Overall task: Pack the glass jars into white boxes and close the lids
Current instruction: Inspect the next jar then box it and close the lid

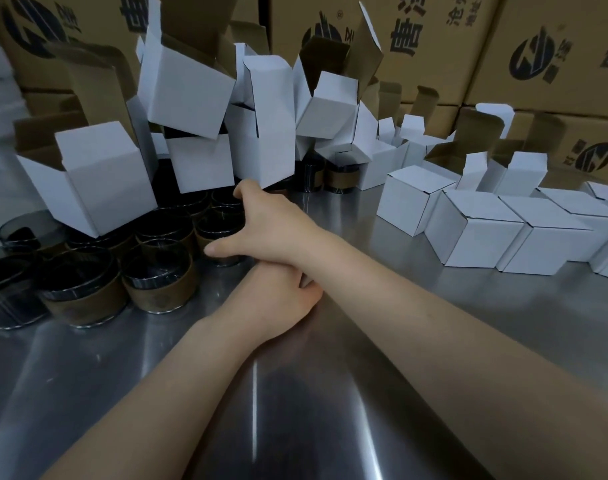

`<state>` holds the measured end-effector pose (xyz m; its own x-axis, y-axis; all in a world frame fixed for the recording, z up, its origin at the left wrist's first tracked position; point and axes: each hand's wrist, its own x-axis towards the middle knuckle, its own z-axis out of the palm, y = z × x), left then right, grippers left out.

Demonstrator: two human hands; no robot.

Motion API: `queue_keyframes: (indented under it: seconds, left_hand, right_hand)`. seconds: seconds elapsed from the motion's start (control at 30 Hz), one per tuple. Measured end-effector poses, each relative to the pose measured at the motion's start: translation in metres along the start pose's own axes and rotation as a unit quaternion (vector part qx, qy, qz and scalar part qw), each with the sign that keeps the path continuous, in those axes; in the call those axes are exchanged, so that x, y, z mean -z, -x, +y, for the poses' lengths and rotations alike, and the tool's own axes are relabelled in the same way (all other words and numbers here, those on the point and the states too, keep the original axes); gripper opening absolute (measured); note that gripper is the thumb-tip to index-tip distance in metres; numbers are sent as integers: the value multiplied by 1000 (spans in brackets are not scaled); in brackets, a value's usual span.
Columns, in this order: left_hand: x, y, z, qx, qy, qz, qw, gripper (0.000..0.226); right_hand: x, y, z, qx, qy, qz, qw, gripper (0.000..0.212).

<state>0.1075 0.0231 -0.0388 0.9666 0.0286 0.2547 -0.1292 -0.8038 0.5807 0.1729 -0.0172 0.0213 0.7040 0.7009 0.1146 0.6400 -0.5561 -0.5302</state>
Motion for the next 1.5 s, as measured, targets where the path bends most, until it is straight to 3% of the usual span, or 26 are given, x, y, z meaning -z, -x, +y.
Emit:
queue_keyframes:
  seconds: [0.27, 0.47, 0.6, 0.7, 0.97, 1.5]
  left_hand:
    - [-1, -1, -1, -13, 2, 2, 1000, 46]
    - [0, -4, -1, -29, 17, 38, 999, 21]
    - [1, -7, -5, -11, -32, 65, 997, 25]
    - [3, -8, -7, 38, -31, 101, 994, 29]
    - [9, -9, -7, 83, 48, 212, 972, 47]
    - [12, -4, 8, 7, 111, 198, 974, 78]
  right_hand:
    - [-4, 0, 15, 1, -77, 41, 996, 79]
    - [5, 15, 37, -12, -236, 170, 957, 84]
    - [19, 30, 59, -32, -318, 224, 921, 57]
    - [23, 42, 74, -30, -338, 226, 913, 36]
    - [22, 46, 84, -21, -338, 241, 910, 47]
    - [12, 50, 83, 39, -345, 204, 915, 48]
